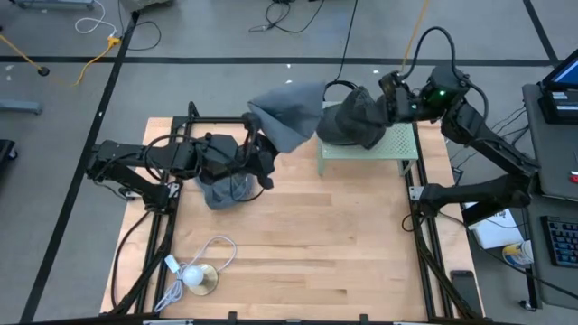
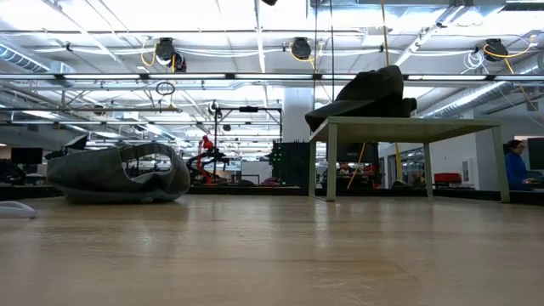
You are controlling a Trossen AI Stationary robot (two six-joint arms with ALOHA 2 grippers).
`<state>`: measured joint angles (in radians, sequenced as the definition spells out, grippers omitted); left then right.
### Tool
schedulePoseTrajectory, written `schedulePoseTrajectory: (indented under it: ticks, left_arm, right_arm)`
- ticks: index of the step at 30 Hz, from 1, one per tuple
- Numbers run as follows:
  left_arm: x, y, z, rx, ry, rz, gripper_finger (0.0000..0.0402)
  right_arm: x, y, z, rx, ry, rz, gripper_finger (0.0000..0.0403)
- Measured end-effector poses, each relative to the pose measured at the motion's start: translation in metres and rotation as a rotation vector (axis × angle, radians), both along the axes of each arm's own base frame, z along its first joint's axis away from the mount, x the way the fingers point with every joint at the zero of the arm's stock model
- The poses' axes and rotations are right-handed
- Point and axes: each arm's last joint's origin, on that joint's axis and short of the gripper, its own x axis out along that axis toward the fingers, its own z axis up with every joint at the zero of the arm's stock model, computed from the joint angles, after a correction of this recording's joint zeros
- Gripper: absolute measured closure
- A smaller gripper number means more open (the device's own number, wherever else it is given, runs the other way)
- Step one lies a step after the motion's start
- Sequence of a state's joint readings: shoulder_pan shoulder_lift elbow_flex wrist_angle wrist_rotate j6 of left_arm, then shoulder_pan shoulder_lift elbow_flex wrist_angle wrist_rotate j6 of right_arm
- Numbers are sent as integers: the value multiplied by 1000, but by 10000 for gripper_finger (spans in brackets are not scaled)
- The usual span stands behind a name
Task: Pick & Place hat
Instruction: Put the bottom gray cap on the shelf
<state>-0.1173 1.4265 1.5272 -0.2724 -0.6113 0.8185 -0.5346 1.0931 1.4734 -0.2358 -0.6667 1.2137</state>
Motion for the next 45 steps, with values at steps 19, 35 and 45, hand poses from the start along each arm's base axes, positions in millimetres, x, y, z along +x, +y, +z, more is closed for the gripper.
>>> schedulePoseTrajectory:
  ticks: [19, 35, 45]
  left_arm:
    - [-3, 29, -6, 153, 154, 166, 394]
    - [-3, 25, -18, 193, 286, 197, 394]
    - [-3, 25, -17, 190, 286, 178, 394]
  right_arm:
    - [90, 29, -4, 71, -247, -99, 183]
    - [136, 27, -19, 134, -451, -422, 190]
    - [95, 43, 18, -96, -668, -477, 192]
